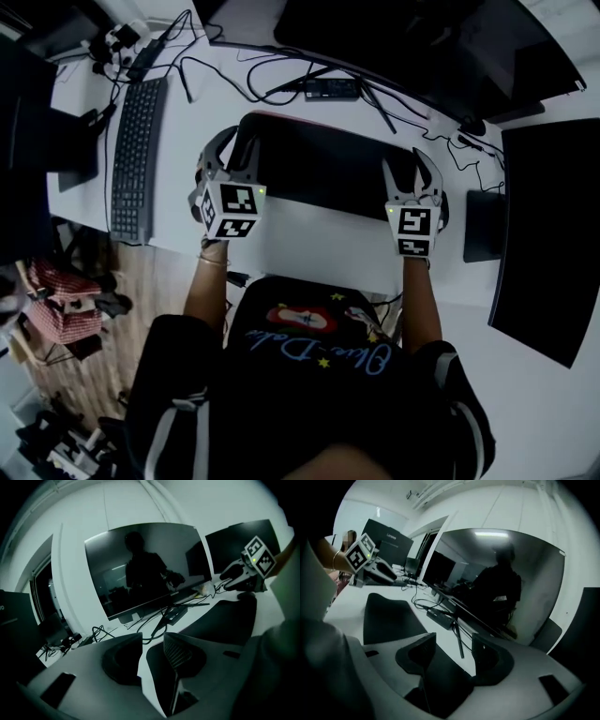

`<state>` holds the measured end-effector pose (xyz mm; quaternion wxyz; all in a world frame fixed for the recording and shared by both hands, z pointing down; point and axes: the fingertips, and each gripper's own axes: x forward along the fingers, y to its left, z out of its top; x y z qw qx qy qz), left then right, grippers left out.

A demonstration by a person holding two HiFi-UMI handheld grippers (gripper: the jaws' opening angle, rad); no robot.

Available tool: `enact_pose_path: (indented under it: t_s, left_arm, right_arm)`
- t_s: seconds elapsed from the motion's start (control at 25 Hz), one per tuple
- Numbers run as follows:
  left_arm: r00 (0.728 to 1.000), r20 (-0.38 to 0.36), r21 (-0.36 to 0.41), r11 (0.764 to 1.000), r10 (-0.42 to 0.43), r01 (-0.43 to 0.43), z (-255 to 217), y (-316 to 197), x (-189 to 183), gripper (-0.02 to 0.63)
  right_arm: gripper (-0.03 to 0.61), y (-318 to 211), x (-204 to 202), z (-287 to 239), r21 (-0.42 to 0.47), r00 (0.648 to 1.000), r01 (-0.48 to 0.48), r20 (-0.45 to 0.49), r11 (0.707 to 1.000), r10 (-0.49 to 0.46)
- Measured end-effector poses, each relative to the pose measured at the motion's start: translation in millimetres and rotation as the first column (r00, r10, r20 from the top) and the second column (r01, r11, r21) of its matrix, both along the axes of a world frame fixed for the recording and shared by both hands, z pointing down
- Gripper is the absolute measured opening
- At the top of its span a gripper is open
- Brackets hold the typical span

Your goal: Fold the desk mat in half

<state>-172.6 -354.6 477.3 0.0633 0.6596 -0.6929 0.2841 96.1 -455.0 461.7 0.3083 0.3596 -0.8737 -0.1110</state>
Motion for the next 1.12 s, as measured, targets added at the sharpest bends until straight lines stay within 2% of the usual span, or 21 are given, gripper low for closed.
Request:
enact_pose_path:
  t_s: [0.16, 0.24, 0.36, 0.56, 0.72, 0.92, 1.12]
  left_arm:
    - [0.999, -0.015, 0.027, 0.999, 0.034, -0.034, -8.2, 20.9, 12.3, 0.117]
    - [0.997, -0.043, 0.039, 0.998, 0.059, -0.058, -9.7, 29.8, 22.1, 0.074]
    - [0.991, -0.078, 0.032, 0.994, 0.108, -0.105, -4.6, 41.2, 40.4, 0.066]
    - [0.975, 0.005, -0.049, 0.974, 0.220, -0.220, 10.5, 54.9, 76.9, 0.066]
    - [0.947, 0.080, -0.133, 0.945, 0.311, -0.299, 25.0, 63.3, 111.2, 0.067]
    - [0.922, 0.089, -0.198, 0.914, 0.377, -0.355, 37.7, 56.7, 155.8, 0.104]
    - [0.915, 0.085, -0.258, 0.896, 0.393, -0.361, 47.1, 56.4, 186.2, 0.126]
  right_arm:
    - [0.224, 22.3, -1.3, -14.9, 0.008, 0.999, -0.014, 0.048, 1.000, 0.014]
    - [0.224, 34.4, 1.1, -19.6, 0.009, 0.998, -0.028, 0.060, 1.000, 0.027]
    - [0.224, 51.8, 7.4, -21.1, 0.003, 0.997, -0.046, 0.068, 0.999, 0.046]
    - [0.224, 72.5, 24.3, -11.9, -0.025, 0.996, -0.058, 0.059, 0.998, 0.060]
    - [0.224, 84.6, 41.4, 2.1, -0.055, 0.998, -0.047, 0.029, 0.997, 0.049]
    - [0.224, 90.7, 62.2, 22.7, -0.104, 1.000, 0.019, -0.021, 0.994, -0.022]
    - [0.224, 106.3, 73.3, 41.2, -0.125, 0.975, 0.172, -0.123, 0.977, -0.187]
